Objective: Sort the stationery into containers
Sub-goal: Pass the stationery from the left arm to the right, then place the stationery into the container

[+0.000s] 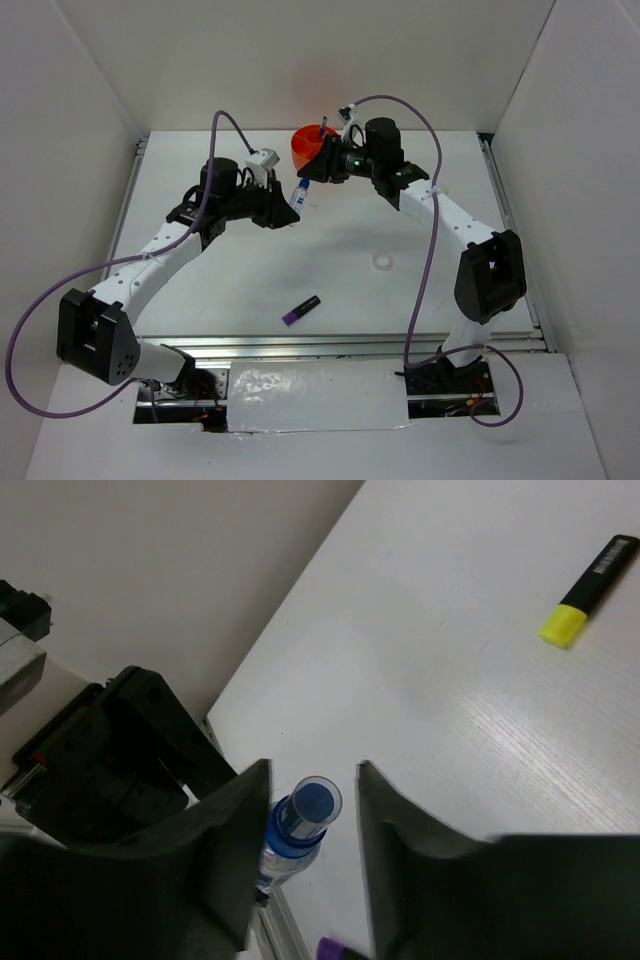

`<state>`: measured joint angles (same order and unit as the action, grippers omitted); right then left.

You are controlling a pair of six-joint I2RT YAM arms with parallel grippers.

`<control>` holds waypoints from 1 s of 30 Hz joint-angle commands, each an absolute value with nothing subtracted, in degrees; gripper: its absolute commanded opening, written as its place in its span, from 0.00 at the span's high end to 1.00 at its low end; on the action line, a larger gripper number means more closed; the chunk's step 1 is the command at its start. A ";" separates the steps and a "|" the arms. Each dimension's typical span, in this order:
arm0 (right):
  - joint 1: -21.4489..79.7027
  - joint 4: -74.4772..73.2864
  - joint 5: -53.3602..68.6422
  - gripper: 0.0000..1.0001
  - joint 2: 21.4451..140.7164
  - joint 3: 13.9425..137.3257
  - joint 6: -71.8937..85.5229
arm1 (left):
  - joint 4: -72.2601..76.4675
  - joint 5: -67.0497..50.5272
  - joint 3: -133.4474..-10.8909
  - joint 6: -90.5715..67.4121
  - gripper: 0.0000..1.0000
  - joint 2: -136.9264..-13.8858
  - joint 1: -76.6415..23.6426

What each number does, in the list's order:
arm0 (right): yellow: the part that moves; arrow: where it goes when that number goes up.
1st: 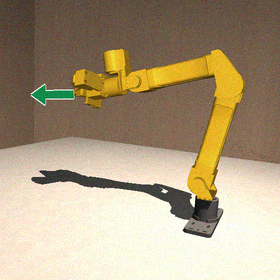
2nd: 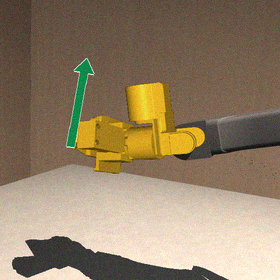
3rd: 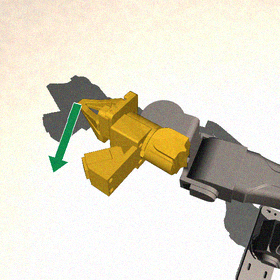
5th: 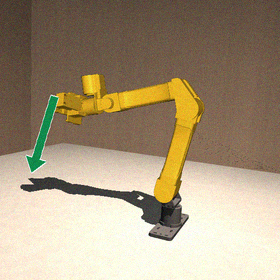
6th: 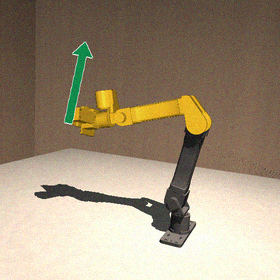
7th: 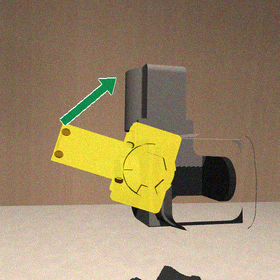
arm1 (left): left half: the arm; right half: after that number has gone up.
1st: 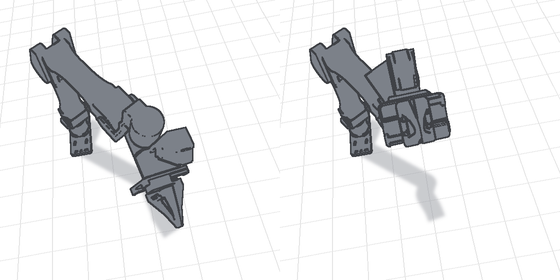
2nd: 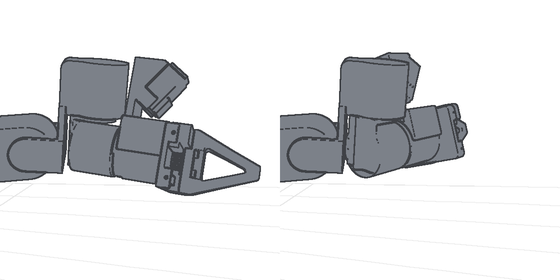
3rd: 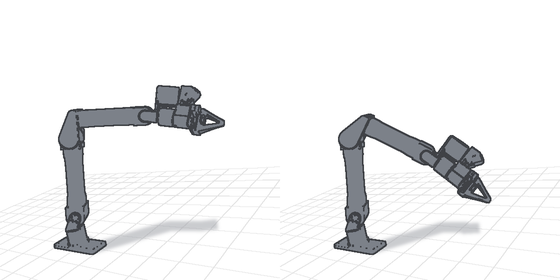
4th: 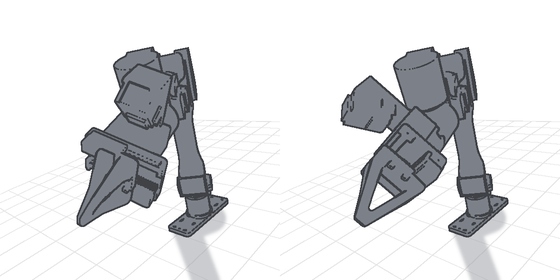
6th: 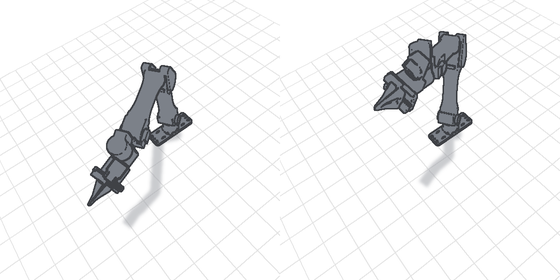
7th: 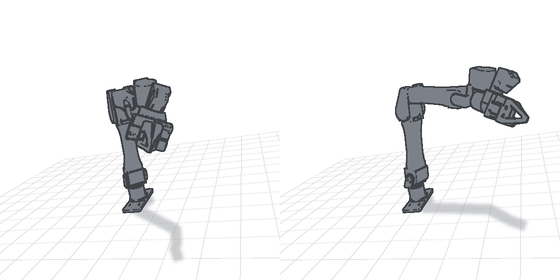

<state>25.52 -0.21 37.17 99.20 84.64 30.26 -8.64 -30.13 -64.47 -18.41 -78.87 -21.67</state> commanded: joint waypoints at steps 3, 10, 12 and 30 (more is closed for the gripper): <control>25.93 2.46 37.97 0.70 99.75 85.08 30.67 | -5.01 -30.59 -65.57 -19.60 0.74 -77.60 -21.80; 24.17 2.90 36.30 1.00 100.55 86.75 31.11 | -8.52 -25.59 -67.06 -20.57 0.19 -78.66 -21.80; 22.77 2.99 35.34 1.00 100.81 87.54 31.03 | -9.66 -23.13 -67.41 -20.22 0.01 -78.66 -21.71; 14.59 13.44 1.34 1.00 109.32 101.24 15.92 | -12.22 -17.32 -65.22 -16.17 0.01 -77.25 -15.74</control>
